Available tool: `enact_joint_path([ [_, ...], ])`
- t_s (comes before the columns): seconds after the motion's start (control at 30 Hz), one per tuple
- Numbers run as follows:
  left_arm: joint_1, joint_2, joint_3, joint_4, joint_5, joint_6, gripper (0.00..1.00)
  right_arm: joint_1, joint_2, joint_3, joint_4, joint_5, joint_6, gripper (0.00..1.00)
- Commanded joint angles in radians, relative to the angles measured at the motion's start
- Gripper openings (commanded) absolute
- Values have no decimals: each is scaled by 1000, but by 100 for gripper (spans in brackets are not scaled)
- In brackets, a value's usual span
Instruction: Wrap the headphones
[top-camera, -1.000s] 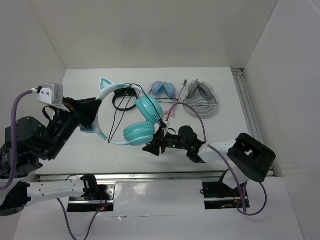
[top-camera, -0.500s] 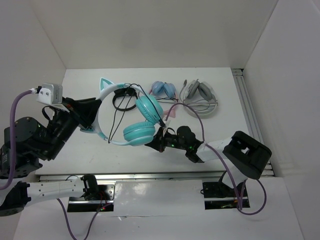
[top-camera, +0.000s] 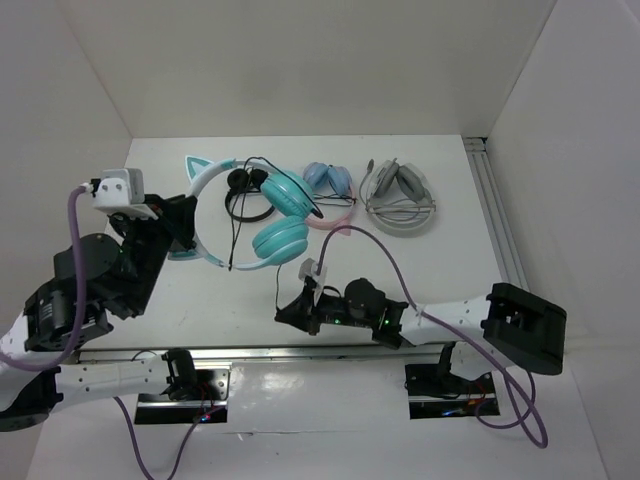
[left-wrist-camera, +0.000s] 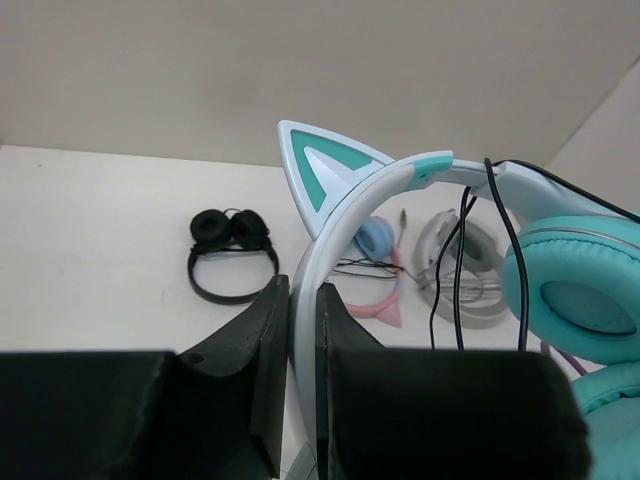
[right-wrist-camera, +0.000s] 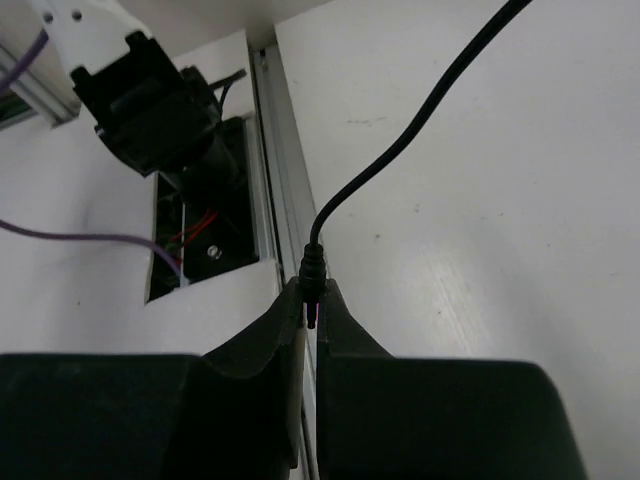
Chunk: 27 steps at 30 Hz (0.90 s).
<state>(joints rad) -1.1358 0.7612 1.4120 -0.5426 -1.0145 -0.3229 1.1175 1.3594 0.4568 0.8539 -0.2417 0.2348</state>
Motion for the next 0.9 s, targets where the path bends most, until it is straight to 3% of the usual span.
enact_joint_path([
  [0.0, -2, 12, -12, 167, -122, -65, 0, 59, -17, 11, -96, 90, -48, 0],
  [0.27, -2, 52, -57, 167, -347, -97, 0, 305, -72, 35, -211, 306, -94, 0],
  [0.5, -2, 81, -149, 176, -357, -155, 0, 482, -86, 178, -407, 521, -170, 0],
  [0.7, -2, 111, -228, 27, -346, -342, 0, 551, -140, 227, -536, 614, -201, 0],
  [0.87, 59, 148, -237, -190, -299, -512, 0, 596, -201, 296, -659, 726, -224, 0],
])
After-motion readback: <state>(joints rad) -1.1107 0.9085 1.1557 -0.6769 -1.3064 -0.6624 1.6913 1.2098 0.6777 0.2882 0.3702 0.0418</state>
